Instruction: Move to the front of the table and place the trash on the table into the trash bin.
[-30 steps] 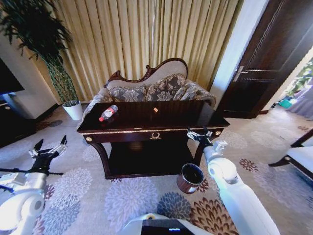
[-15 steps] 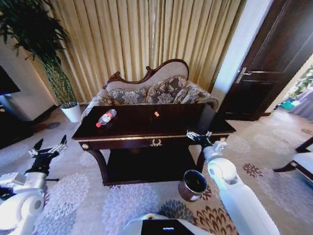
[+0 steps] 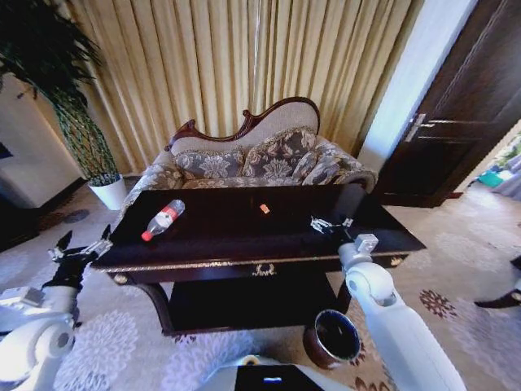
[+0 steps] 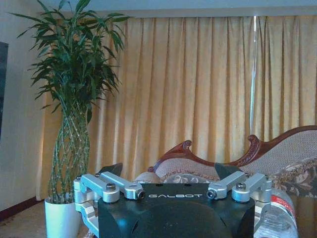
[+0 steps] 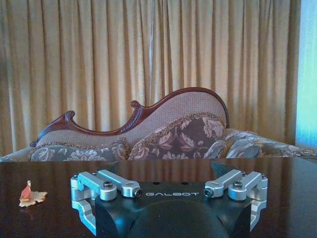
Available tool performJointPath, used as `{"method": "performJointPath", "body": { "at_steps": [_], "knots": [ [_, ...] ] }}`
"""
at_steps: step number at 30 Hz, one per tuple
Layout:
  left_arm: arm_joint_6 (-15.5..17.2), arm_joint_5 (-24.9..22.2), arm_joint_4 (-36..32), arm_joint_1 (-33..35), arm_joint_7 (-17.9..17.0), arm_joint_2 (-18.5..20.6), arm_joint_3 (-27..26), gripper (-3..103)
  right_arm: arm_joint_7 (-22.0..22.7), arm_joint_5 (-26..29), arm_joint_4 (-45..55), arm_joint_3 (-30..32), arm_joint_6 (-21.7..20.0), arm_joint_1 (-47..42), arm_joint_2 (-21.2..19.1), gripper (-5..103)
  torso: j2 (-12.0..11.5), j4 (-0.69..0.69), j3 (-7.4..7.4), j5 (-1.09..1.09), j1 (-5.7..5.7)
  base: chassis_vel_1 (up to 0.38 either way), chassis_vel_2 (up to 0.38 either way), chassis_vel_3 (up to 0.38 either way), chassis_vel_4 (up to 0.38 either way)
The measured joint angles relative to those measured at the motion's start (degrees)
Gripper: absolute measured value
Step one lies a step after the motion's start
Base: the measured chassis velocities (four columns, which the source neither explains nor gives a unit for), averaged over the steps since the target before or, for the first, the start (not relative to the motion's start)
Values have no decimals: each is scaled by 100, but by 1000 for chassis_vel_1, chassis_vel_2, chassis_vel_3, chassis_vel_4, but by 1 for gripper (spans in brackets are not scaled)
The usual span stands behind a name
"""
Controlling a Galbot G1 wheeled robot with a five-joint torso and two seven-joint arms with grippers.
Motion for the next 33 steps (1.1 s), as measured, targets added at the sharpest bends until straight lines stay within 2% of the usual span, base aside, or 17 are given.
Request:
{"method": "performJointPath", "body": {
  "at_steps": [8, 11, 15, 18, 19, 21, 24, 28, 30, 33],
  "knots": [
    [24, -4, -51, 5, -2, -16, -19, 100, -9, 387, 45, -212, -200, 134, -316, 100, 6, 0, -5, 2, -11, 5, -12, -3, 13],
    [34, -11, -81, 17, -3, -32, -59, 100, -71, 791, 61, -356, -384, 358, -638, 100, 4, 0, -3, 2, -9, 0, 0, 0, 0],
    [35, -14, -83, 28, -3, -46, -82, 100, -201, 1026, 41, -427, -489, 521, -908, 100, 3, 0, -2, 0, -5, 0, 0, 0, 0],
    [37, -1, -99, 31, -7, -153, -71, 100, -358, 1545, 44, -626, -761, 889, -1351, 100, 3, 0, -2, 1, -4, 0, 0, 0, 0],
    [37, -1, -99, 31, -7, -153, -71, 100, -358, 1545, 44, -626, -761, 889, -1351, 100, 3, 0, -2, 1, -4, 0, 0, 0, 0],
    [108, 56, -133, -17, -3, -287, 10, 100, -347, 2074, 24, -858, -1008, 1307, -1556, 100, 3, -1, -2, 1, -5, 0, 0, 0, 0],
    [157, 72, -177, -39, -3, -347, 29, 100, -281, 2383, -110, -1117, -1118, 1685, -1733, 100, 3, 1, -3, -1, -5, 0, 0, 0, 0],
    [183, 77, -200, -40, -6, -360, 11, 100, -266, 2552, -260, -1378, -1146, 1959, -1874, 100, 2, 0, -2, 1, -5, 0, 0, 0, 0],
    [202, 77, -214, -12, -32, -357, -61, 100, -263, 2735, -466, -1759, -1148, 2326, -1992, 100, 2, -3, -2, -1, -5, 0, 0, 0, 0],
    [210, 77, -221, 19, -51, -353, -112, 100, -263, 2752, -651, -2123, -1148, 2623, -1998, 100, 3, 0, -2, 0, -5, 0, 0, 0, 0]
  ]
}}
